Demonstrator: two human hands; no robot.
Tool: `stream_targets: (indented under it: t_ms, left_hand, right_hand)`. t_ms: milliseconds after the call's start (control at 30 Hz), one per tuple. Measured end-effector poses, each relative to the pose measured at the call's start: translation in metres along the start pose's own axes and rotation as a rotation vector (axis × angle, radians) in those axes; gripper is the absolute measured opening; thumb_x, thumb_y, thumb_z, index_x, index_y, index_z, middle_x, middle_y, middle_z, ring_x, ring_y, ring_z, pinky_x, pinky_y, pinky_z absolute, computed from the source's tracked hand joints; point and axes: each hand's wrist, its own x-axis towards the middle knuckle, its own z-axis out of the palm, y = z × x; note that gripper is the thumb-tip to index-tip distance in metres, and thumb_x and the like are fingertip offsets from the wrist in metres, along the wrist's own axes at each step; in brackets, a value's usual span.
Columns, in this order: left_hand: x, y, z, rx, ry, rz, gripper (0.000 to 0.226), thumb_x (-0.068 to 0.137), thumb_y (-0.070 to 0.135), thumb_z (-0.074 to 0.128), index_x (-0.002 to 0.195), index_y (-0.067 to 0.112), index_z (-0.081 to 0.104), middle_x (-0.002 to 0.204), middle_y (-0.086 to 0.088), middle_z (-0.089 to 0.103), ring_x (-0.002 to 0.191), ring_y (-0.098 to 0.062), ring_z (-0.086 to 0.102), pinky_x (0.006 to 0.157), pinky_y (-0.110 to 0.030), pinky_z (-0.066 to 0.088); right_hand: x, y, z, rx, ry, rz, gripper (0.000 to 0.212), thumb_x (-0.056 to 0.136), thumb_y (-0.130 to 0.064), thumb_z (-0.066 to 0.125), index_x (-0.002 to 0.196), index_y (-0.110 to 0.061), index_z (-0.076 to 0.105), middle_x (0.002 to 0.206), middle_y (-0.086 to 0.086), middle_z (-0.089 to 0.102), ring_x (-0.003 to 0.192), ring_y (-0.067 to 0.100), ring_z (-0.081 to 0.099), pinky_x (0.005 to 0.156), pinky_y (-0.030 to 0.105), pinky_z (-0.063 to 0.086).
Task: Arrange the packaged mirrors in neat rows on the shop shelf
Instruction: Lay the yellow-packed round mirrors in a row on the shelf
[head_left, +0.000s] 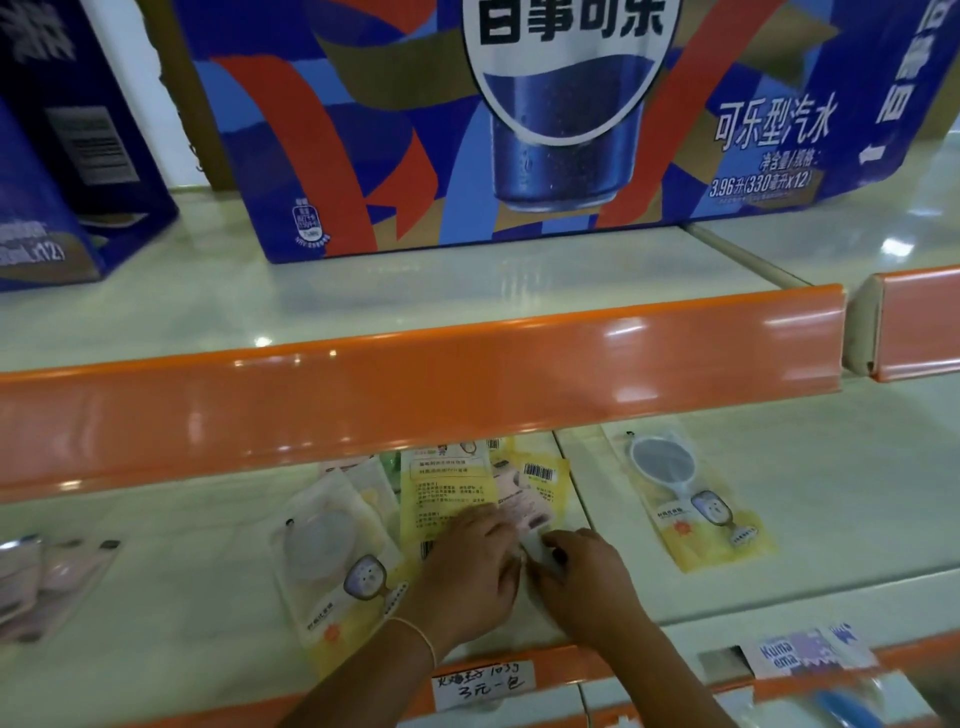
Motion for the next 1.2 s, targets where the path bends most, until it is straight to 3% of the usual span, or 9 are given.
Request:
stream_targets:
  t_ms: [233,433,633,733,833,900,1000,1100,1200]
  left_hand:
    - [-0.017,-0.023,-0.015,0.065,0.001,-0.210,0.077,0.082,0.071,0.025,0.138,0.022,0.043,0.151,-0.002,0.031,0.144,-0.027,0.017,0.118,-0.047,0.015]
    - [-0.024,-0.028,-0.016,0.042,0.131,-0.103,0.047,0.094,0.045,0.034,0.107,0.018,0.070,0.116,-0.004,0.066,0.120,-0.029,0.055,0.102,-0.041,0.044]
    - [-0.032,-0.031,-0.021,-0.131,0.061,-0.110,0.058,0.095,0.057,0.024,0.116,0.022,0.064,0.132,0.003,0.055,0.136,-0.015,0.033,0.114,-0.034,0.025]
    - [-0.034,-0.032,-0.040,-0.354,0.005,-0.165,0.044,0.098,0.047,0.034,0.112,0.016,0.063,0.121,0.005,0.056,0.120,-0.006,0.041,0.103,-0.026,0.033]
    - [-0.035,-0.038,-0.056,-0.520,0.048,-0.259,0.025,0.099,0.037,0.041,0.104,0.021,0.060,0.089,0.015,0.053,0.085,-0.004,0.051,0.079,-0.026,0.044]
    - [-0.038,-0.046,-0.065,-0.588,0.105,-0.321,0.031,0.099,0.041,0.039,0.112,0.022,0.060,0.093,0.010,0.061,0.081,-0.005,0.059,0.074,-0.026,0.052]
    - [-0.047,-0.061,-0.075,-0.647,0.209,-0.457,0.025,0.100,0.032,0.041,0.107,0.022,0.062,0.088,0.007,0.065,0.064,0.000,0.056,0.058,-0.016,0.046]
    - [-0.059,-0.083,-0.085,-0.879,0.344,-0.723,0.012,0.097,0.026,0.050,0.106,0.023,0.058,0.089,0.004,0.065,0.069,-0.005,0.062,0.059,-0.020,0.052]
    - [-0.077,-0.106,-0.099,-1.077,0.406,-0.918,0.009,0.094,0.016,0.055,0.102,0.020,0.057,0.091,-0.009,0.067,0.072,-0.022,0.066,0.056,-0.029,0.052]
  right_hand:
    - [-0.002,-0.018,0.000,0.145,0.009,0.026,0.032,0.079,-0.050,0.063,0.090,-0.020,0.069,0.082,0.000,0.063,0.072,0.011,0.057,0.064,0.024,0.048]
    - [-0.001,-0.034,-0.003,0.287,0.002,0.154,0.024,0.080,-0.036,0.068,0.096,-0.018,0.066,0.082,-0.004,0.068,0.075,0.012,0.063,0.064,0.023,0.049]
    - [-0.003,-0.037,-0.010,0.463,0.181,0.310,0.020,0.082,-0.020,0.064,0.102,-0.016,0.066,0.065,-0.001,0.066,0.060,0.016,0.061,0.058,0.029,0.047]
    - [-0.011,-0.048,-0.011,0.492,0.264,0.288,0.022,0.083,-0.019,0.065,0.105,-0.016,0.065,0.055,0.001,0.059,0.049,0.016,0.053,0.049,0.025,0.039]
    - [-0.018,-0.068,-0.004,0.513,0.256,0.249,0.024,0.085,-0.022,0.066,0.108,-0.019,0.062,0.055,0.002,0.053,0.048,0.016,0.047,0.046,0.025,0.036]
    - [-0.021,-0.082,0.005,0.544,0.217,0.239,0.023,0.085,-0.023,0.067,0.107,-0.022,0.062,0.061,0.004,0.058,0.051,0.018,0.050,0.047,0.029,0.038]
    - [-0.027,-0.104,0.021,0.590,0.128,0.226,0.021,0.086,-0.027,0.068,0.105,-0.024,0.061,0.067,0.009,0.060,0.053,0.021,0.049,0.049,0.034,0.037]
    - [-0.033,-0.132,0.034,0.591,0.057,0.203,0.018,0.084,-0.027,0.071,0.100,-0.024,0.063,0.068,0.002,0.062,0.055,0.015,0.053,0.049,0.026,0.041]
    - [-0.037,-0.160,0.049,0.510,-0.028,0.161,0.020,0.077,-0.042,0.075,0.089,-0.032,0.062,0.073,-0.005,0.067,0.065,0.011,0.064,0.054,0.023,0.049]
